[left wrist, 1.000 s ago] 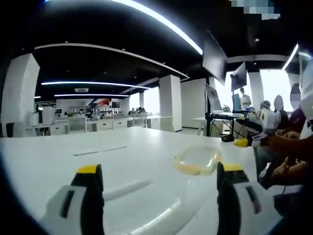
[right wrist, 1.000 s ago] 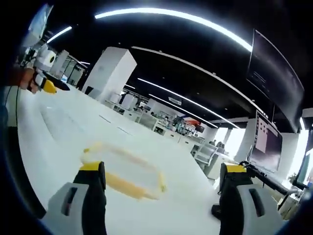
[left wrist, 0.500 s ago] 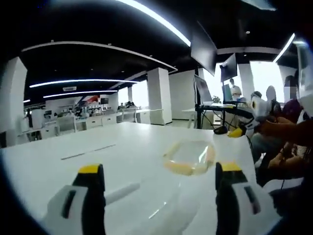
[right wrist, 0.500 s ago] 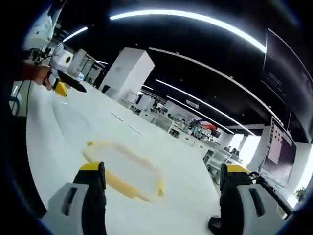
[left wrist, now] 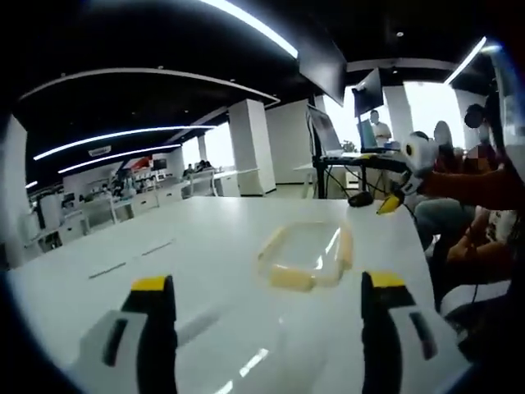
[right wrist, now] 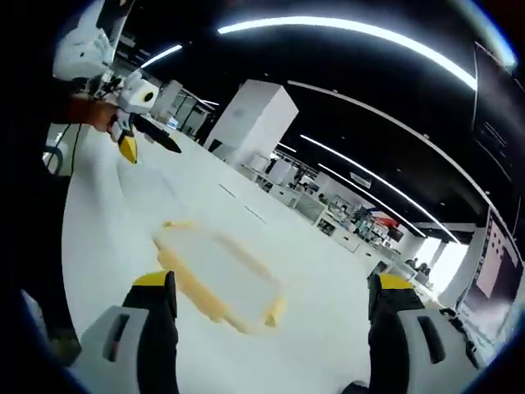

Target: Snap each plastic latch of the storage box into its locked position after aligning the lid with the box until every specified latch is closed and the lid sits flush.

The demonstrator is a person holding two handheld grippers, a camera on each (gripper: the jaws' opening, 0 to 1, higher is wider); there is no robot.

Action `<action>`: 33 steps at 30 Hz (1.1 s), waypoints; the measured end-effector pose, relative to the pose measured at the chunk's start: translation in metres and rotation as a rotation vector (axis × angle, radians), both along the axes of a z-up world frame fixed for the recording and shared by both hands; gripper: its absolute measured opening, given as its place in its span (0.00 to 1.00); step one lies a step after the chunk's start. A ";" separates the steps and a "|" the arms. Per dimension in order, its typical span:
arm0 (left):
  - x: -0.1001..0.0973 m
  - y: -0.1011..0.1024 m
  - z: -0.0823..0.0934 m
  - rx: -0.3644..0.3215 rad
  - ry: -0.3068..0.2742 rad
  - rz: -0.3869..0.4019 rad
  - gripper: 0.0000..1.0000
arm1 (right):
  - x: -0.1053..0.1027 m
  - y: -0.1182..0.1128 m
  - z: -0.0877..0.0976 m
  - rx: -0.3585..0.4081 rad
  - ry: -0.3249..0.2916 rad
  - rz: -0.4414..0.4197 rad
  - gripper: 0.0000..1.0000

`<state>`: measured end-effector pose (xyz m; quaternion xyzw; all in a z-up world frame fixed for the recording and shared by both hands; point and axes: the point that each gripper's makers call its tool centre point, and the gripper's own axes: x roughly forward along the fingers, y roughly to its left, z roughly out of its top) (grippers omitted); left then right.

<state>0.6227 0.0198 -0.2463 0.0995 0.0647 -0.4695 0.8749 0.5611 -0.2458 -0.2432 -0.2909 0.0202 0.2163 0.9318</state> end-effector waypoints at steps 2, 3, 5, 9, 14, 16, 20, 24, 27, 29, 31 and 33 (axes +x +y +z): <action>-0.001 -0.007 -0.004 0.013 0.023 -0.023 0.95 | 0.003 0.000 -0.002 -0.010 0.011 0.024 1.00; -0.001 -0.010 -0.005 0.022 0.026 -0.029 0.95 | 0.003 0.000 -0.003 -0.015 0.016 0.036 1.00; -0.003 -0.016 -0.010 0.058 0.028 -0.050 0.95 | 0.005 -0.002 -0.006 -0.025 0.026 0.057 1.00; -0.001 -0.025 -0.013 0.074 0.036 -0.070 0.95 | 0.004 0.003 -0.011 0.007 0.071 0.148 1.00; 0.004 -0.037 -0.016 0.092 0.048 -0.096 0.95 | 0.007 0.002 -0.008 0.038 0.087 0.229 1.00; 0.005 -0.041 -0.019 0.109 0.051 -0.107 0.95 | 0.010 0.000 -0.011 0.022 0.111 0.250 1.00; 0.009 -0.046 -0.025 0.146 0.062 -0.118 0.94 | 0.015 -0.002 -0.016 0.013 0.147 0.291 1.00; 0.012 -0.051 -0.034 0.197 0.081 -0.131 0.94 | 0.017 -0.007 -0.030 -0.003 0.257 0.305 1.00; 0.012 -0.054 -0.039 0.226 0.093 -0.149 0.94 | 0.022 -0.009 -0.032 -0.018 0.263 0.308 1.00; 0.013 -0.056 -0.041 0.242 0.094 -0.157 0.94 | 0.023 -0.007 -0.030 -0.018 0.253 0.334 1.00; 0.013 -0.059 -0.043 0.260 0.093 -0.167 0.94 | 0.024 -0.005 -0.029 -0.021 0.248 0.361 1.00; 0.013 -0.061 -0.045 0.272 0.093 -0.178 0.92 | 0.026 -0.005 -0.030 -0.027 0.261 0.371 1.00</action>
